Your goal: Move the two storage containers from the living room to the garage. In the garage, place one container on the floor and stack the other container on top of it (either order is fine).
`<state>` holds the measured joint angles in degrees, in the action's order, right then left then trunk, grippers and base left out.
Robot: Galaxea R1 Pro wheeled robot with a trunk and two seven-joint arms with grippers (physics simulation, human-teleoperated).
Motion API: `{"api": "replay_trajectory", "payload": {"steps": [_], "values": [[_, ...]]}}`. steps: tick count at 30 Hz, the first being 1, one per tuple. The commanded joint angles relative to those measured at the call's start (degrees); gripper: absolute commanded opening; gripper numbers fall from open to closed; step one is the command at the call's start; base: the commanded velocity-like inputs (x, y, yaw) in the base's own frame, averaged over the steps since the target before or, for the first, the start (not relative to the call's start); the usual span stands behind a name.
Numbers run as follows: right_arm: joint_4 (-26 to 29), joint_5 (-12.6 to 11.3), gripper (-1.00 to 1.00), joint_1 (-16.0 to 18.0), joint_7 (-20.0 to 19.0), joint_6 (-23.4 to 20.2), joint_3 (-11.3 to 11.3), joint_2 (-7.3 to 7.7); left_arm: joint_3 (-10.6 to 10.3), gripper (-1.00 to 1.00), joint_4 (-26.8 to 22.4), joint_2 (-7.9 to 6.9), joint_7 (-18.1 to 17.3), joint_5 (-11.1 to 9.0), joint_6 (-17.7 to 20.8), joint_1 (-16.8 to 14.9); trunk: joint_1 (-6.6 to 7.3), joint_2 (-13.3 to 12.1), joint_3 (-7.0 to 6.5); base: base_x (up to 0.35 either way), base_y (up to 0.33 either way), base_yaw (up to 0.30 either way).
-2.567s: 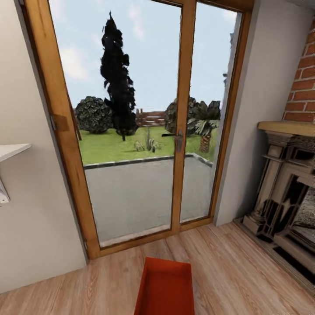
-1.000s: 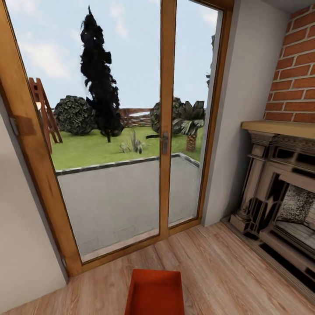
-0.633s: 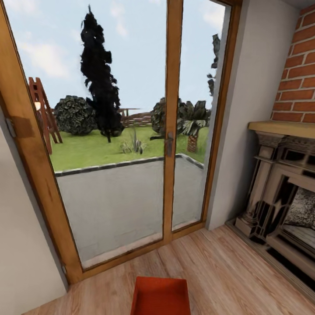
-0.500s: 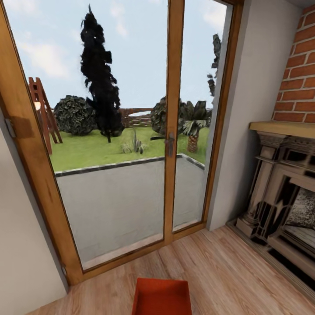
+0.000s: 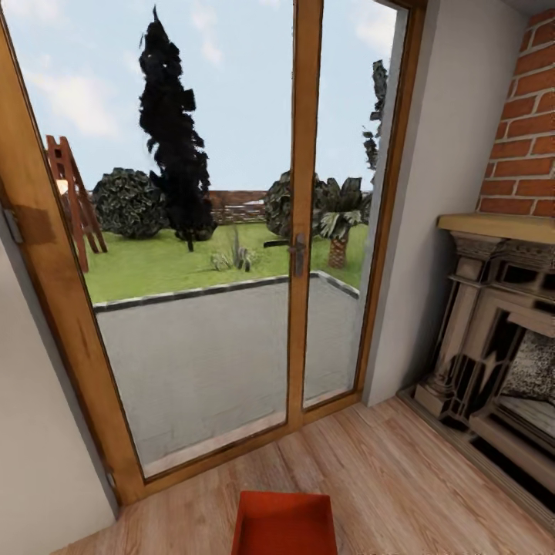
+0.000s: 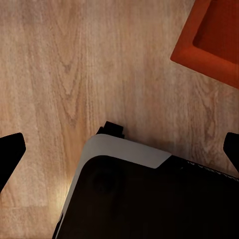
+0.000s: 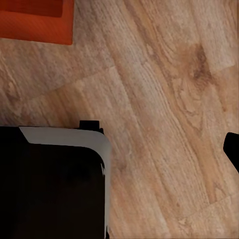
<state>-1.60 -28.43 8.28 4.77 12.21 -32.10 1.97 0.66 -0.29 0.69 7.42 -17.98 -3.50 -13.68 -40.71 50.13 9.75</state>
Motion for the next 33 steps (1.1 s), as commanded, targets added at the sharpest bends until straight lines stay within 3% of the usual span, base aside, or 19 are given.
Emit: {"api": "replay_trajectory", "payload": {"steps": [1, 9, 33], "values": [[-0.2, -0.4, 1.0, 0.1, 0.1, 0.3, -0.4, -0.1, 0.0, 1.0, 0.0, 0.02, 0.1, -0.2, -0.2, 0.0, -0.01, 0.1, 0.08, 0.0, 0.0, -0.173], [-0.2, -0.6, 1.0, 0.1, 0.2, 0.3, -0.5, -0.15, 0.0, 1.0, 0.0, 0.04, 0.1, -0.2, -0.2, 0.0, -0.01, 0.1, 0.08, 0.0, 0.0, -0.161], [-0.2, -0.4, 1.0, 0.1, 0.1, 0.2, -0.7, -0.11, 0.0, 1.0, 0.0, 0.07, 0.1, -0.2, -0.2, 0.0, -0.01, 0.1, 0.34, 0.0, 0.0, -0.006]]}}
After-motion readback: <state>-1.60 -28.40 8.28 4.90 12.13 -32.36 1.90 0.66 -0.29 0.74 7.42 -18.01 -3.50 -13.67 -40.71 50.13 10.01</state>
